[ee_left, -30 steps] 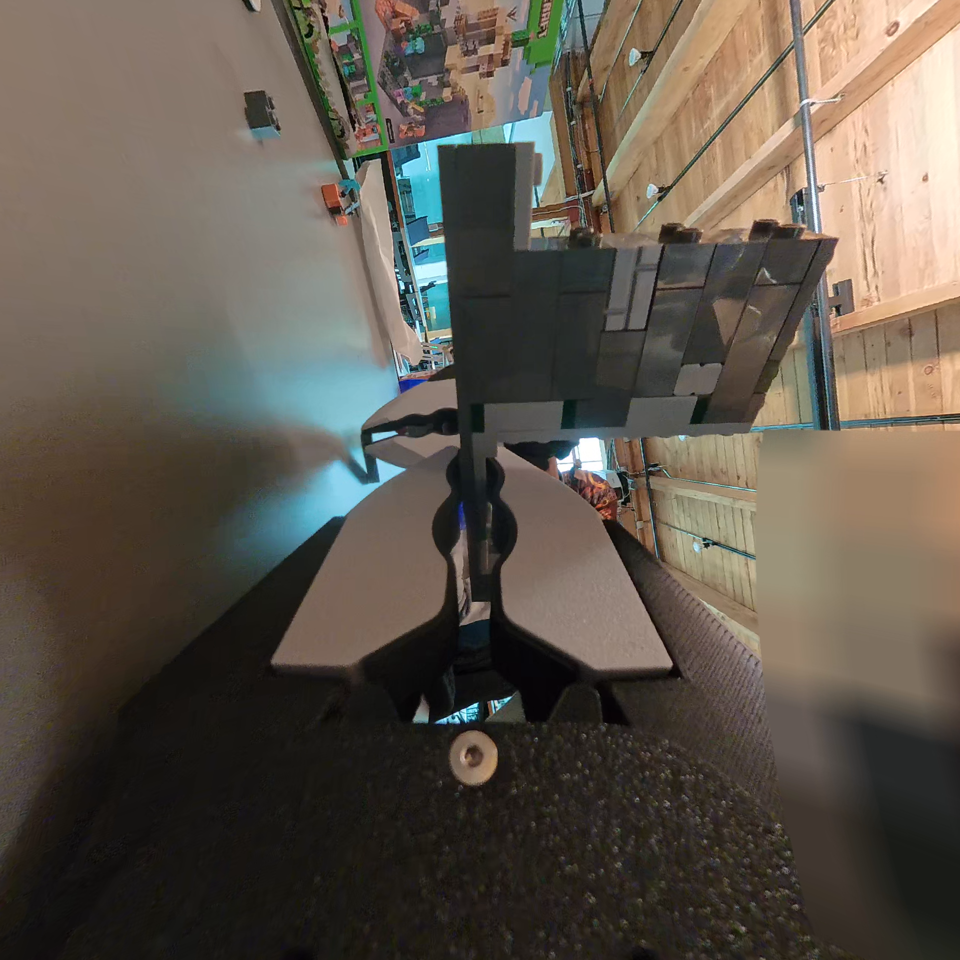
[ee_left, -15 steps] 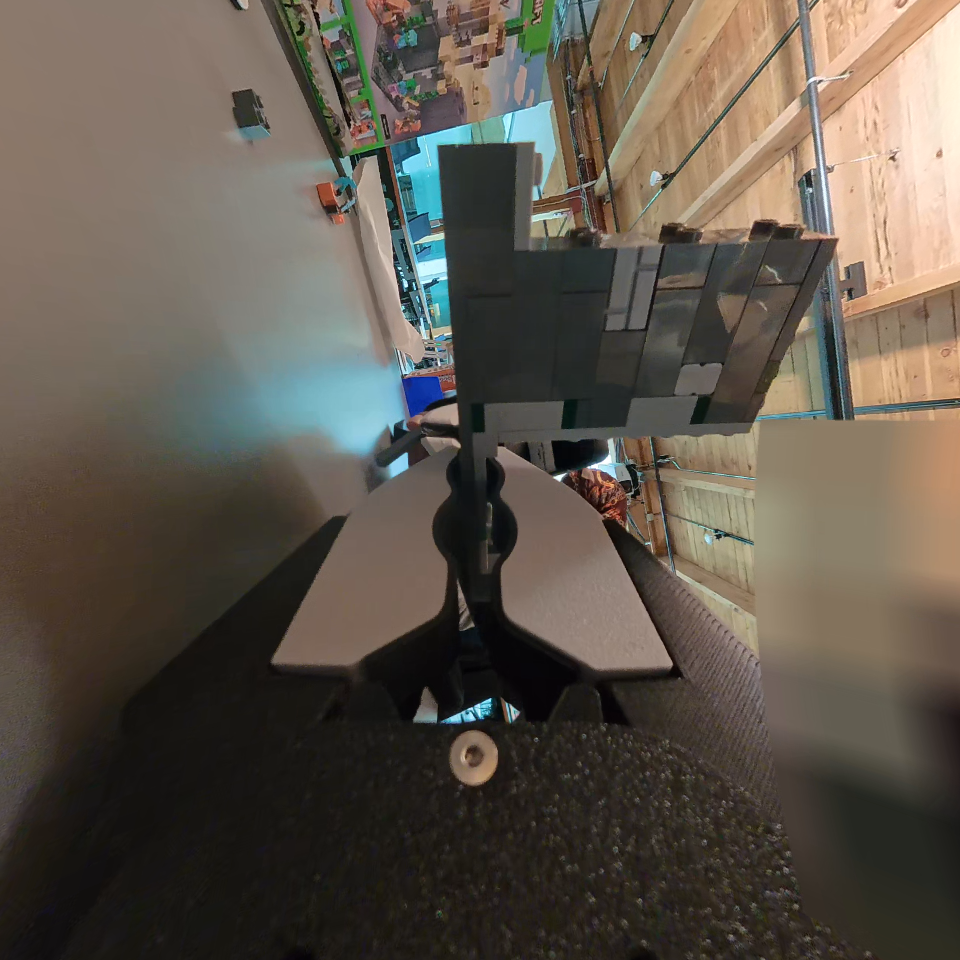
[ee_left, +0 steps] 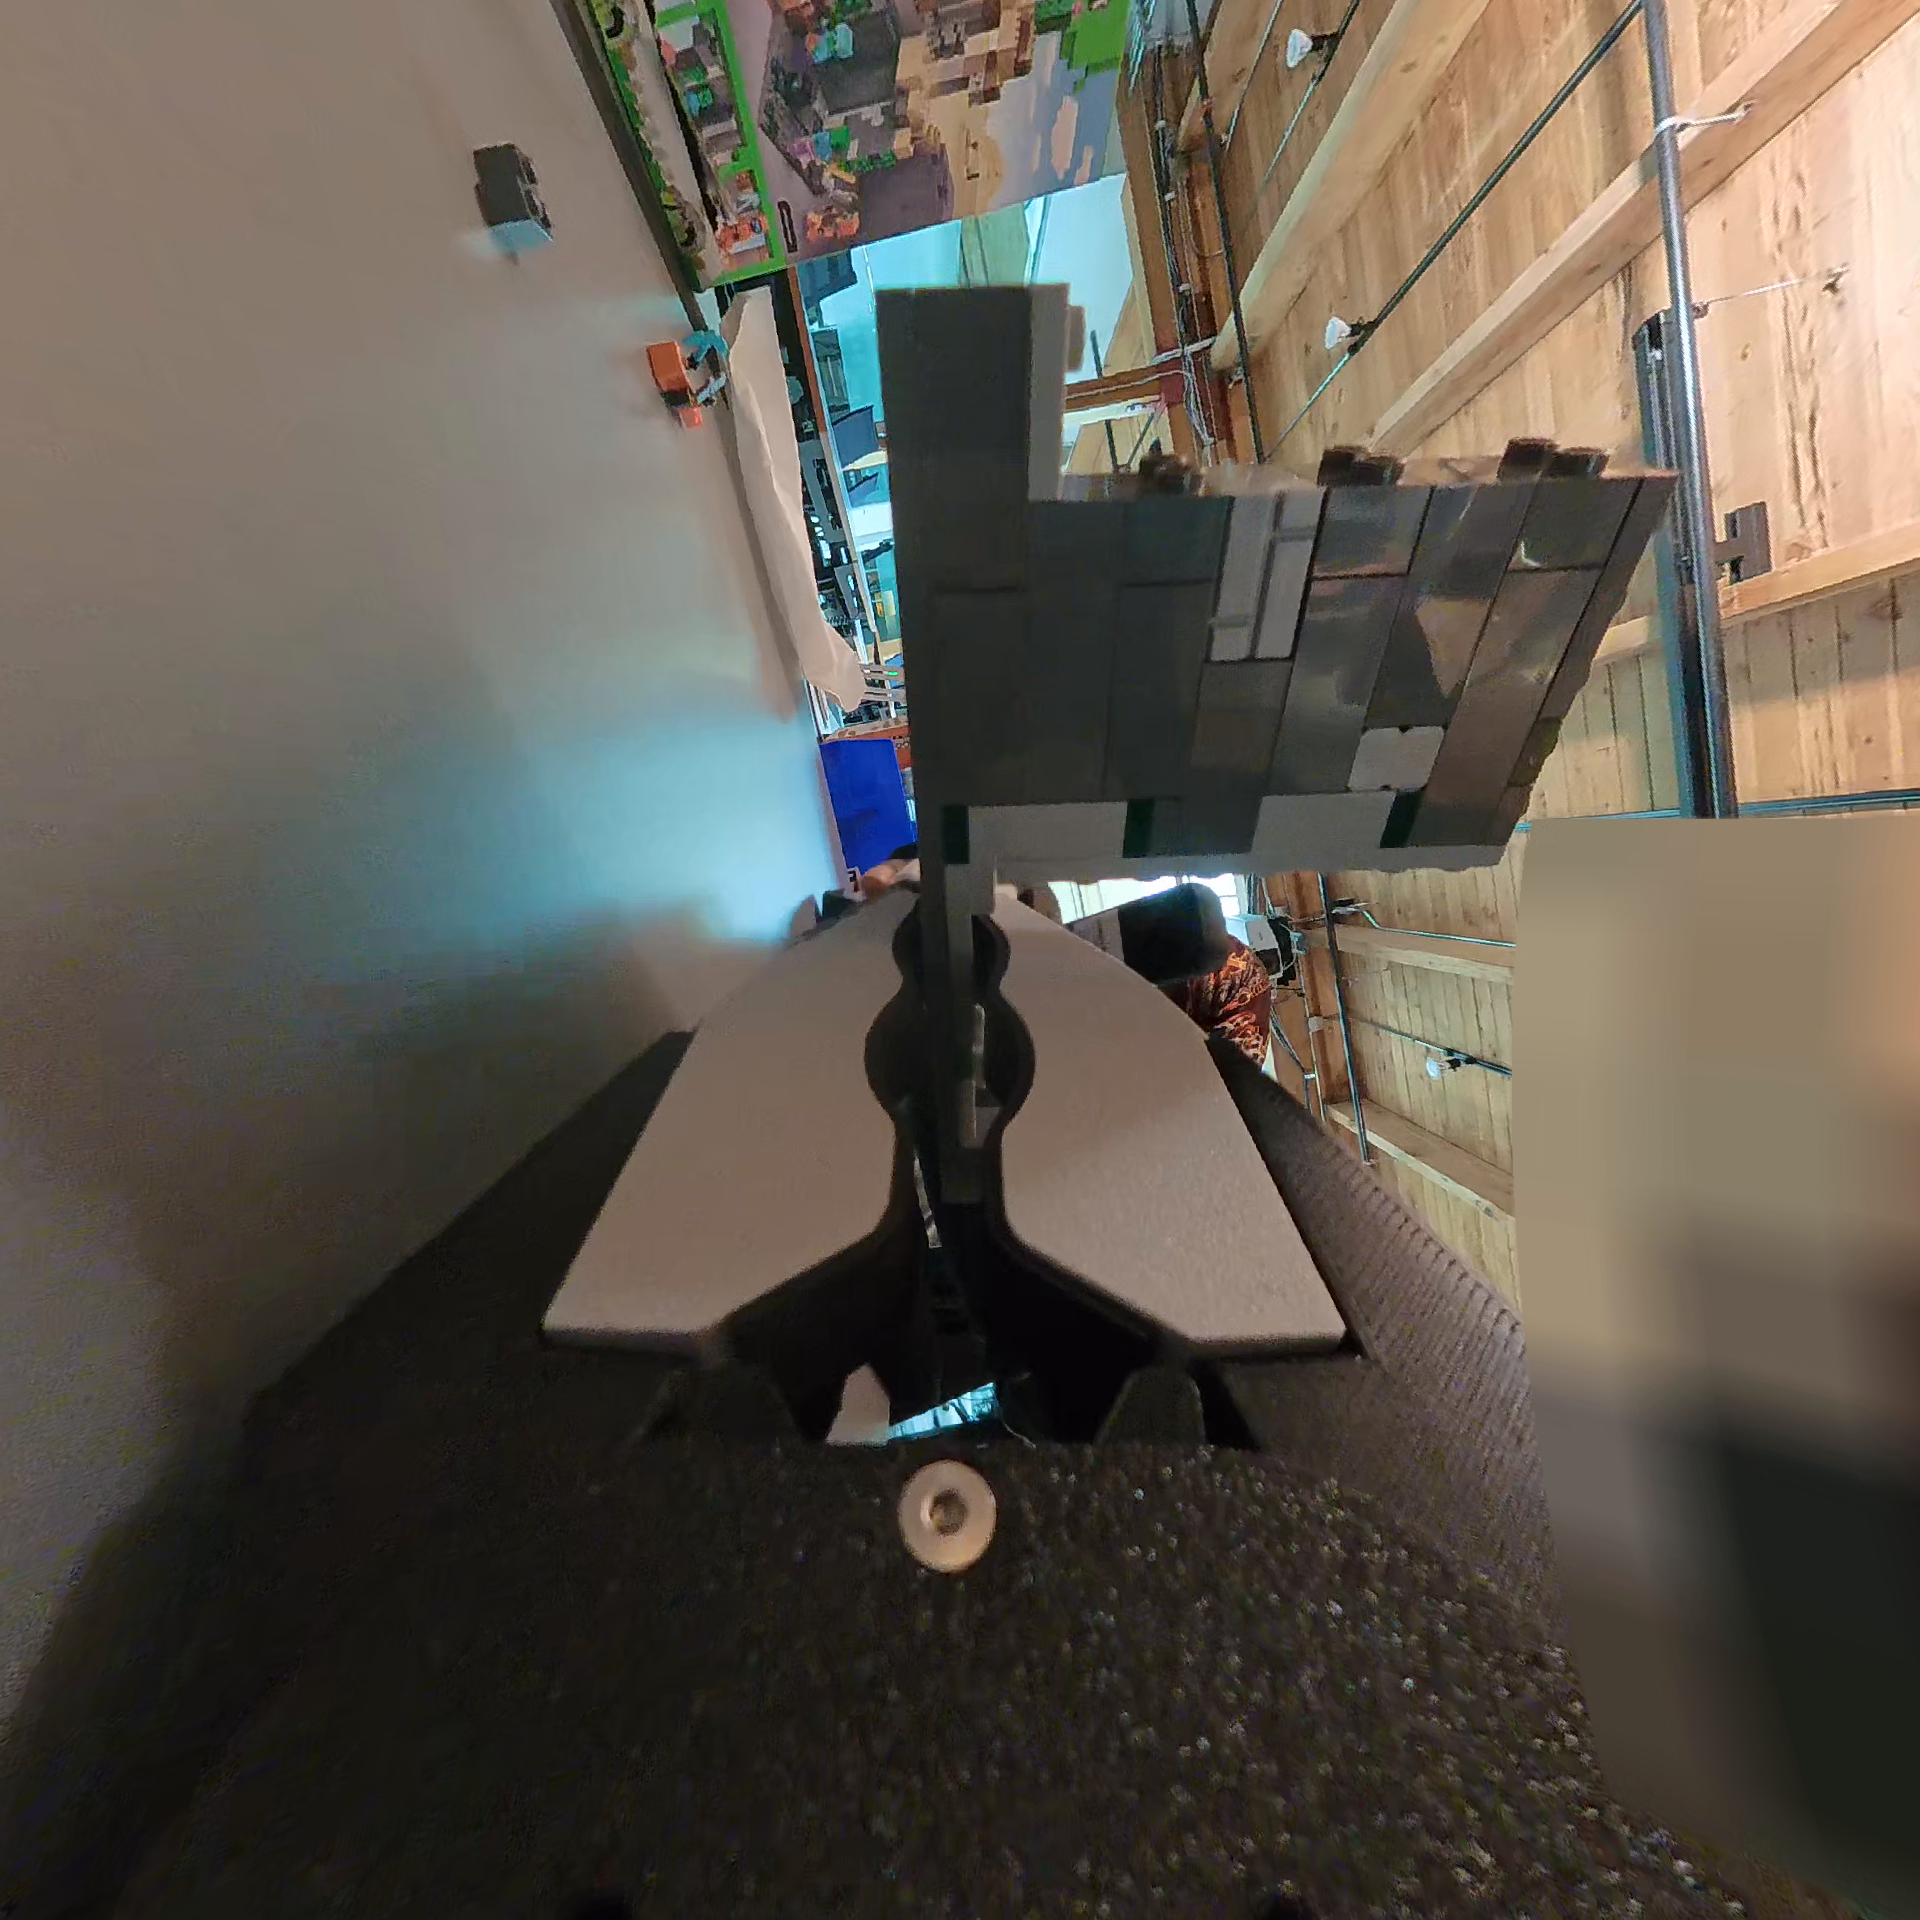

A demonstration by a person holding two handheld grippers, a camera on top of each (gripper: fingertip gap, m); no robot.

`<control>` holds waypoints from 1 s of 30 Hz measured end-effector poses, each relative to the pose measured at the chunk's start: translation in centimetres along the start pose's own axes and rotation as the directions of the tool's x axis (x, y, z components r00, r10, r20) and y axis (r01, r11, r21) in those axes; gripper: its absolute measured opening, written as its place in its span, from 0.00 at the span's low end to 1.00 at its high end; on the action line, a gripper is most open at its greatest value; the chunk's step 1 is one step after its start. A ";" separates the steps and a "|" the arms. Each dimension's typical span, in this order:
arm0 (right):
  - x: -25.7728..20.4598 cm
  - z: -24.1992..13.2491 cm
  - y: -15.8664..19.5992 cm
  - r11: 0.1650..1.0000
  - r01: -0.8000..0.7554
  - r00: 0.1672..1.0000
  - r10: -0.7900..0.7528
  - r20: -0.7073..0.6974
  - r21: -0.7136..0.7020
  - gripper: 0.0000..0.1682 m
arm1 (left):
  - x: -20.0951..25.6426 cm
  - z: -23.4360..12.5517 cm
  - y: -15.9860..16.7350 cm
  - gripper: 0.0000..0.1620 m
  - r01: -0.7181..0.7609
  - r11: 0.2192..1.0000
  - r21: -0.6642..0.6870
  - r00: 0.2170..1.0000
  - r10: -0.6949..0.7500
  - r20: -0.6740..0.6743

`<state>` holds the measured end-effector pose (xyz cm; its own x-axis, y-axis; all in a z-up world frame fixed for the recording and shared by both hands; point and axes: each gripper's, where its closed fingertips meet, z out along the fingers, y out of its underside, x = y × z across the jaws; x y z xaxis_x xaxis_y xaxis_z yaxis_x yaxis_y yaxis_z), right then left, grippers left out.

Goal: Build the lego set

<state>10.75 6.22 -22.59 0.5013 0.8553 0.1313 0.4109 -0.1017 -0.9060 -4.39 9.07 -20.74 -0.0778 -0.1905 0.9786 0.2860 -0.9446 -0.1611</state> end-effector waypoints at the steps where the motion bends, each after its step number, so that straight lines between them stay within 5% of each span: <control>1: 0.1 0.3 -0.6 1.000 0.004 1.000 -0.004 0.003 0.018 0.04 | 0.0 0.1 0.1 0.04 0.000 1.000 -0.003 1.000 0.000 0.001; 12: 2.6 7.5 -2.5 0.993 0.105 0.994 -0.106 0.028 0.046 0.04 | -0.1 0.0 0.2 0.04 -0.017 1.000 -0.005 1.000 0.017 0.007; 30: 2.3 3.3 -0.2 0.997 0.073 0.997 -0.073 -0.025 0.002 0.04 | -0.4 0.2 0.3 0.04 -0.017 1.000 -0.018 1.000 0.017 0.015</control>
<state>9.26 9.88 -23.40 0.4886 0.8477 0.2066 0.4449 -0.0384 -0.8948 -4.09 8.87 -21.15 -0.0590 -0.2027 0.9775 0.2704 -0.9458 -0.1798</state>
